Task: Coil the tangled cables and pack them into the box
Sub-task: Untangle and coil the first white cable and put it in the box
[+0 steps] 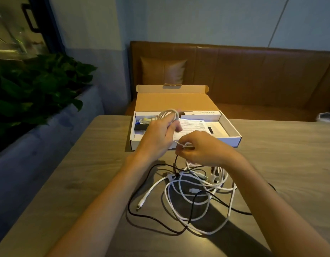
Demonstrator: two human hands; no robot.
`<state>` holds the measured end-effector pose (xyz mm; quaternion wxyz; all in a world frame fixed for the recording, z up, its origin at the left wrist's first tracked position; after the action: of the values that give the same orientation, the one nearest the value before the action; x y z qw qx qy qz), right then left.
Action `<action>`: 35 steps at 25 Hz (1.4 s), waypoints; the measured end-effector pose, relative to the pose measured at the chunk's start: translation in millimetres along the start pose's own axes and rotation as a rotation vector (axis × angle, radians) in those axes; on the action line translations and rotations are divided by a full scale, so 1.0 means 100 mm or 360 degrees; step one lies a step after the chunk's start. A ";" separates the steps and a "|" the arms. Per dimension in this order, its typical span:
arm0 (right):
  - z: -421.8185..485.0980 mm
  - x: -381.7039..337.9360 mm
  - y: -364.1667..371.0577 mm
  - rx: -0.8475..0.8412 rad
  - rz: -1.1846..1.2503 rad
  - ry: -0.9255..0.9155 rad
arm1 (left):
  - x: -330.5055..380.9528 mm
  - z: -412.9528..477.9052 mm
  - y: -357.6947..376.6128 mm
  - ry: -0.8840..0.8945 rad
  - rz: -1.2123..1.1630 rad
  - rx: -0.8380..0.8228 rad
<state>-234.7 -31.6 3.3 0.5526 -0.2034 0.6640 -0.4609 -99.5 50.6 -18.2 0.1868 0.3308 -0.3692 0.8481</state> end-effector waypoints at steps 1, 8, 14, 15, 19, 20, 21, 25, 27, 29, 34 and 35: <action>-0.02 -0.01 -0.06 0.0088 -0.0026 -0.0009 | -0.05 0.01 -0.04 0.0036 0.0145 -0.0094; -0.01 0.26 -0.31 0.0767 0.0253 -0.0070 | -0.11 0.01 -0.31 -0.0521 -0.0777 -0.0468; 0.08 0.17 0.00 0.0424 0.0204 0.0004 | 0.07 0.02 -0.14 -0.0616 -0.2270 -0.0385; 0.09 0.12 0.04 0.0354 0.0159 0.0011 | 0.09 0.02 -0.08 -0.0620 -0.2311 -0.0286; 0.06 0.02 0.09 0.0179 0.0146 0.0109 | 0.14 -0.01 0.04 -0.0408 -0.1436 -0.0184; 0.04 0.02 0.10 0.0131 0.0261 0.0170 | 0.14 -0.04 0.07 -0.0270 -0.1062 -0.0203; 0.04 0.02 0.11 0.0085 0.0419 0.0250 | 0.13 -0.06 0.10 -0.0124 -0.0749 -0.0217; 0.05 -0.03 0.13 0.0097 0.1155 0.0593 | 0.08 -0.09 0.15 0.0186 -0.0296 -0.0119; 0.04 -0.06 0.11 0.0077 0.1475 0.0674 | 0.05 -0.09 0.14 0.0243 -0.0248 -0.0104; 0.04 -0.08 0.11 0.0118 0.1566 0.0643 | 0.06 -0.11 0.13 0.0358 -0.0152 -0.0084; 0.06 -0.04 0.16 0.0421 0.1154 0.0443 | 0.04 -0.08 0.10 0.0343 -0.0150 0.0062; 0.07 0.00 0.15 0.0404 0.1026 0.0408 | -0.01 -0.08 0.11 0.0321 -0.0037 0.0039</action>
<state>-224.7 -26.3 -9.2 0.6026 0.1458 0.6954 -0.3634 -108.4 49.5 -27.9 0.2287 0.2502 -0.3342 0.8795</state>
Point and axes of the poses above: each hand's wrist, its own z-axis towards the middle knuckle, its own y-axis out of the palm, x = y × z, the point moved 1 cm from there along z, towards the middle knuckle, and after that the axes turned 3 degrees about x, right-handed, at the moved point
